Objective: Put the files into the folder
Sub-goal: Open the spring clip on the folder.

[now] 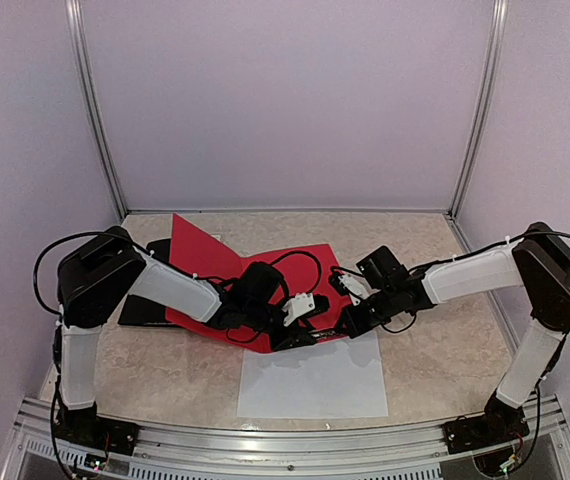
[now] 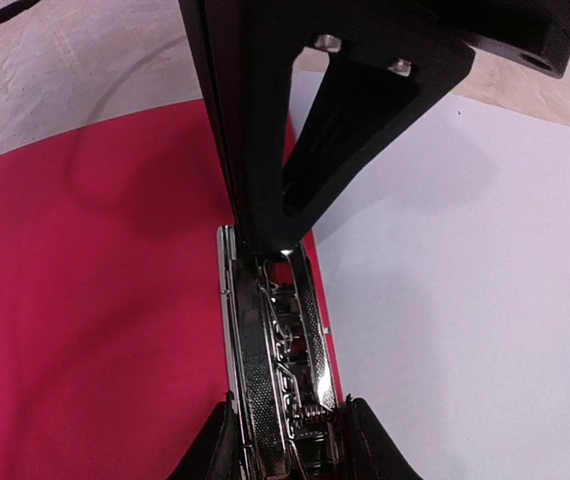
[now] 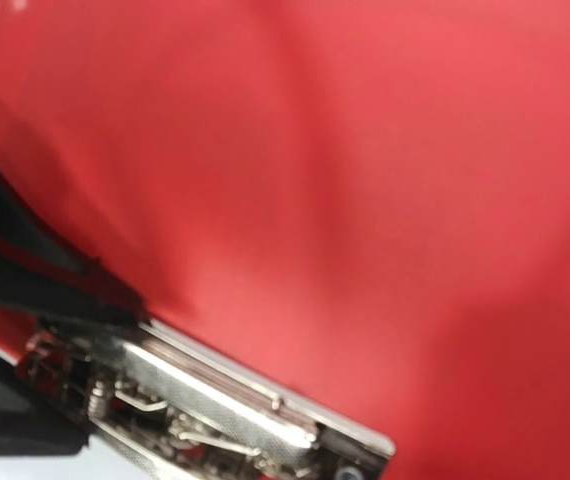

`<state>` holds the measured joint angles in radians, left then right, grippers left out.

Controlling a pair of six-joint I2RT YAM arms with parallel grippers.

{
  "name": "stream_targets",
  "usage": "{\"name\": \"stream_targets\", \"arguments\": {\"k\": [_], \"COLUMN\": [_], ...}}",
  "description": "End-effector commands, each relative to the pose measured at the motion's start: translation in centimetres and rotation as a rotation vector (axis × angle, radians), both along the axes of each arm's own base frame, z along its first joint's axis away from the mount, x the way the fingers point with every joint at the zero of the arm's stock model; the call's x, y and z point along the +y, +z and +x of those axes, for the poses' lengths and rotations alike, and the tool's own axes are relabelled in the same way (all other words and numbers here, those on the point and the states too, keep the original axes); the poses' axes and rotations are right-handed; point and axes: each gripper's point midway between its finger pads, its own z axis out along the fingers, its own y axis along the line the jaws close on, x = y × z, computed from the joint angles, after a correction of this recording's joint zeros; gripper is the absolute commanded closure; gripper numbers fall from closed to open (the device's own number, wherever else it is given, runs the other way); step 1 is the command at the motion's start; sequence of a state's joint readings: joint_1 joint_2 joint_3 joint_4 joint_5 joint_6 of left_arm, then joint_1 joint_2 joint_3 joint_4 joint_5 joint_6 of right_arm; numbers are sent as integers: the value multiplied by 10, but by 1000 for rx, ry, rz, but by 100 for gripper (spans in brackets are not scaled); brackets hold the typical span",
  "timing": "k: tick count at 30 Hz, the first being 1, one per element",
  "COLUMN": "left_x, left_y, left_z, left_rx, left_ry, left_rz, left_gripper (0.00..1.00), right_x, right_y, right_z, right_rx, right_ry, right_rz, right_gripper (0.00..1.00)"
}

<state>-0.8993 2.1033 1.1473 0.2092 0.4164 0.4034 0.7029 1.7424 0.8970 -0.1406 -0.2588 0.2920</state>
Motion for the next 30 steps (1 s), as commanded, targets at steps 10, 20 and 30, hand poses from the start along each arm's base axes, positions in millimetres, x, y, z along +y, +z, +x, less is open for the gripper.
{"name": "stream_targets", "arguments": {"k": [10, 20, 30], "left_x": [31, 32, 31], "left_y": [-45, -51, -52], "left_z": [-28, -36, -39], "left_rx": [89, 94, 93], "left_ry": [-33, -76, -88], "left_rz": [150, 177, 187], "left_gripper": [71, 72, 72], "right_x": [-44, -32, -24], "right_y": [-59, -42, -23], "right_z": [-7, 8, 19], "right_rx": [82, 39, 0], "right_ry": [-45, -42, -47], "right_rz": [-149, -118, -77], "right_gripper": [100, 100, 100]}}
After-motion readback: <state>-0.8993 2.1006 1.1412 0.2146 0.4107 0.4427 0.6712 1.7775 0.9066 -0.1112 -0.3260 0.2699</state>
